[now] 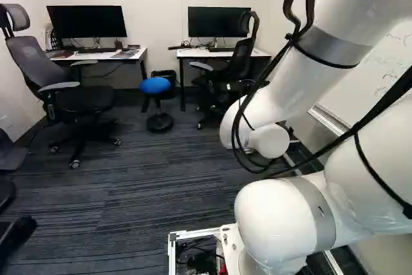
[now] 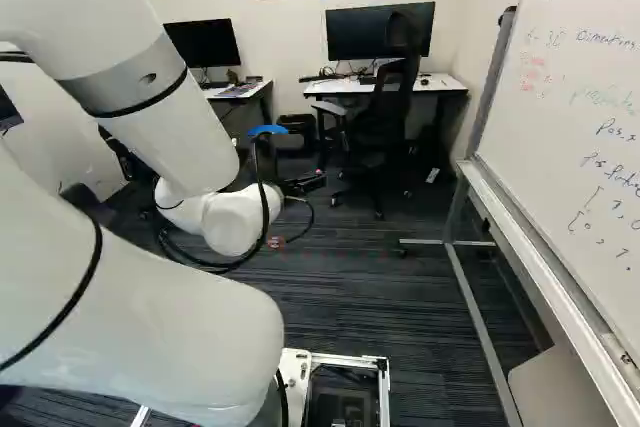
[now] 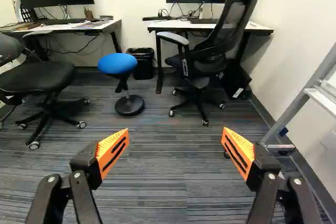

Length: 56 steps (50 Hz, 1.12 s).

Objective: Open the door and move inside

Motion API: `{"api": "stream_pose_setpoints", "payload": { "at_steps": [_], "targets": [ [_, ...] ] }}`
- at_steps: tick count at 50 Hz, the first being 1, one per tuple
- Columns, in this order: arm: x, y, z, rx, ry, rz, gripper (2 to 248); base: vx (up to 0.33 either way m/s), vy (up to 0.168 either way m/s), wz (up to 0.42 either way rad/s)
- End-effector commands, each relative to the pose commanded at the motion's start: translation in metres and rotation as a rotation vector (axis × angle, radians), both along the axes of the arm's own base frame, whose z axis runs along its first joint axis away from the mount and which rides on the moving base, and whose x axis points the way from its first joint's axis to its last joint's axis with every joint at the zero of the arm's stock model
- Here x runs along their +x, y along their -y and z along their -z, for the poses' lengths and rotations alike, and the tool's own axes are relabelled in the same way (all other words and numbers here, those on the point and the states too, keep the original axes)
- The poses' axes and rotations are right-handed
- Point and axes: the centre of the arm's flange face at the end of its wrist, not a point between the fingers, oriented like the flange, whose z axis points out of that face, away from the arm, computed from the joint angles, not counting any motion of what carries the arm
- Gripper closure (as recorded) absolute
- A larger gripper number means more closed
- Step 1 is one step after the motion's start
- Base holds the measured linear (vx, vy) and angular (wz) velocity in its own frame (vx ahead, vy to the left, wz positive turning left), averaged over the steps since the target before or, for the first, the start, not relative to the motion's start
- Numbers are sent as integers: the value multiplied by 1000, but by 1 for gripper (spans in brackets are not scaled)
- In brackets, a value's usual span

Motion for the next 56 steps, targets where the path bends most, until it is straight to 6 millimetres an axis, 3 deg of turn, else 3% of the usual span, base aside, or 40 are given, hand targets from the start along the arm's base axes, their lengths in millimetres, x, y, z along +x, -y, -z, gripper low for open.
{"api": "stream_pose_setpoints", "payload": {
  "at_steps": [30, 56],
  "targets": [
    [0, 0, 0, 0, 0, 0, 3, 210, 0, -24],
    [0, 0, 0, 0, 0, 0, 3, 7, 0, -1]
  ]
}}
